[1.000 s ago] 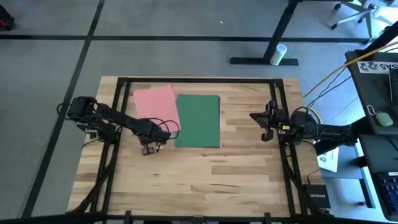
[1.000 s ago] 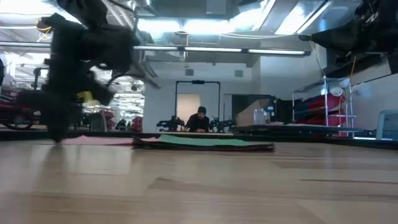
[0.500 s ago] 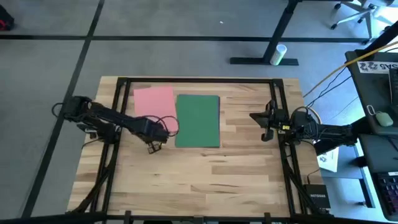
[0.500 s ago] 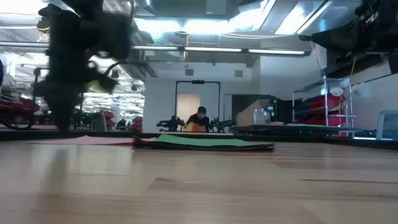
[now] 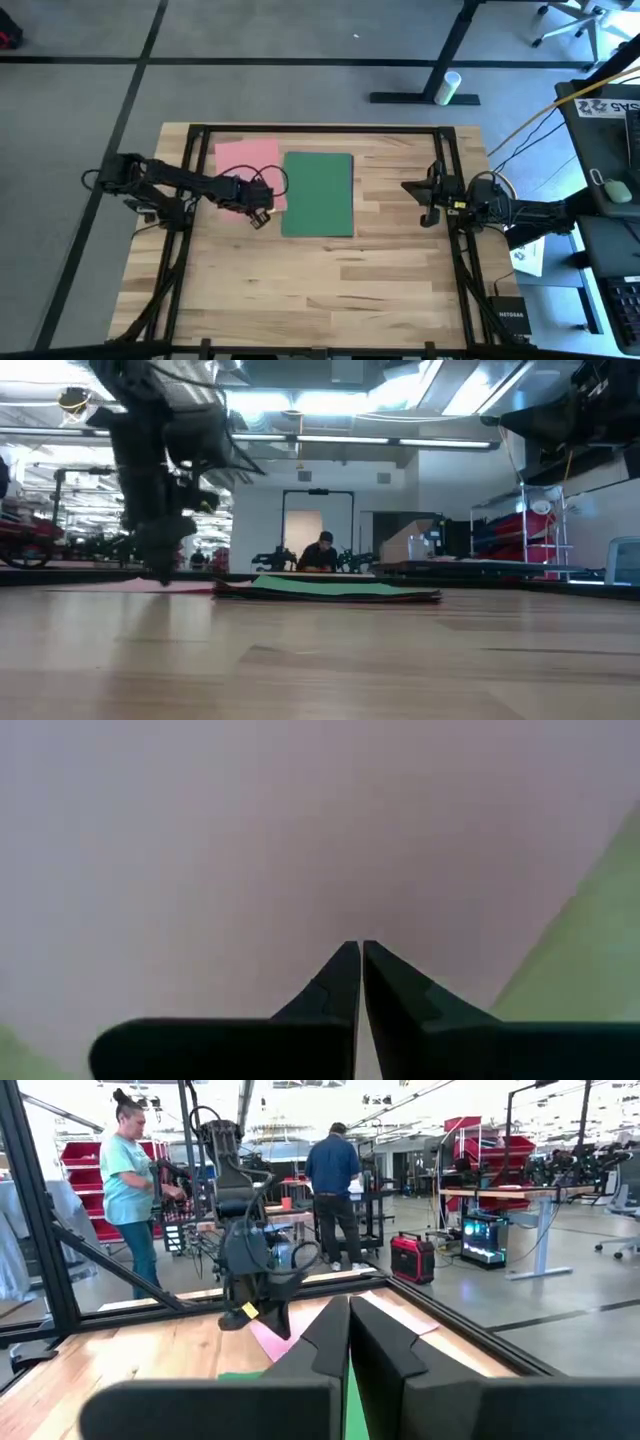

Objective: Organize paper
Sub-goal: Move the pink paper to the top left of the table

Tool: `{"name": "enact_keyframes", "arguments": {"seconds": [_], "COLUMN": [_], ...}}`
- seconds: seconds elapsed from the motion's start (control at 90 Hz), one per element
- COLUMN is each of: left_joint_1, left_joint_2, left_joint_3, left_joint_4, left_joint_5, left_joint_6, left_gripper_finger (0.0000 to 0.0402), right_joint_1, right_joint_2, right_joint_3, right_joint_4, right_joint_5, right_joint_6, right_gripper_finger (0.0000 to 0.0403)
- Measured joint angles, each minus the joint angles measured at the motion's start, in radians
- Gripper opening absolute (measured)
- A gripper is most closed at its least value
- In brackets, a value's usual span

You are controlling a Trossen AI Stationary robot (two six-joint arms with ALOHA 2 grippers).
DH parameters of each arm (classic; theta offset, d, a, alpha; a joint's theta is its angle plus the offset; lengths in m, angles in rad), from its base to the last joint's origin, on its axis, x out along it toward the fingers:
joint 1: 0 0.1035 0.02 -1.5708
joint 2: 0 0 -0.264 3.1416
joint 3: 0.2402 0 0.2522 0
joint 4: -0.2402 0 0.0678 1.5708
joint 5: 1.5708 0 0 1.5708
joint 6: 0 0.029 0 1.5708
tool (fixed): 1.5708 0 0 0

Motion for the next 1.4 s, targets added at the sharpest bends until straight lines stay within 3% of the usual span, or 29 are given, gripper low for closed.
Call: {"name": "enact_keyframes", "arguments": {"seconds": [0.311, 0.611, 0.722, 0.822, 1.0, 1.2, 1.4], "left_joint_1": [-0.015, -0.016, -0.003, 0.058, 0.232, 0.378, 0.467], "left_joint_2": [-0.008, -0.012, -0.012, -0.012, -0.012, -0.008, 0.064], "left_joint_3": [-0.023, 0.016, 0.052, 0.062, 0.061, 0.061, 0.061], "left_joint_4": [-0.190, -0.184, -0.176, -0.181, -0.145, 0.040, 0.162], "left_joint_5": [-0.035, -0.030, -0.092, -0.163, -0.200, -0.232, -0.200], "left_joint_6": [-0.032, -0.003, -0.001, -0.053, -0.157, -0.117, -0.056], "left_gripper_finger": [0.0000, 0.0000, 0.0000, 0.0000, 0.0000, 0.0000, 0.0000], "right_joint_1": [0.000, 0.000, 0.000, 0.000, 0.000, 0.000, 0.000], "right_joint_2": [0.000, 0.000, 0.000, 0.000, 0.000, 0.000, 0.000], "right_joint_3": [0.000, 0.000, 0.000, 0.000, 0.000, 0.000, 0.000], "right_joint_4": [0.000, 0.000, 0.000, 0.000, 0.000, 0.000, -0.001], "right_joint_5": [0.000, 0.000, 0.000, 0.000, 0.000, 0.000, 0.000], "right_joint_6": [0.000, 0.000, 0.000, 0.000, 0.000, 0.000, 0.000], "right_gripper_finger": [0.0001, 0.0001, 0.0001, 0.0001, 0.0001, 0.0001, 0.0001]}}
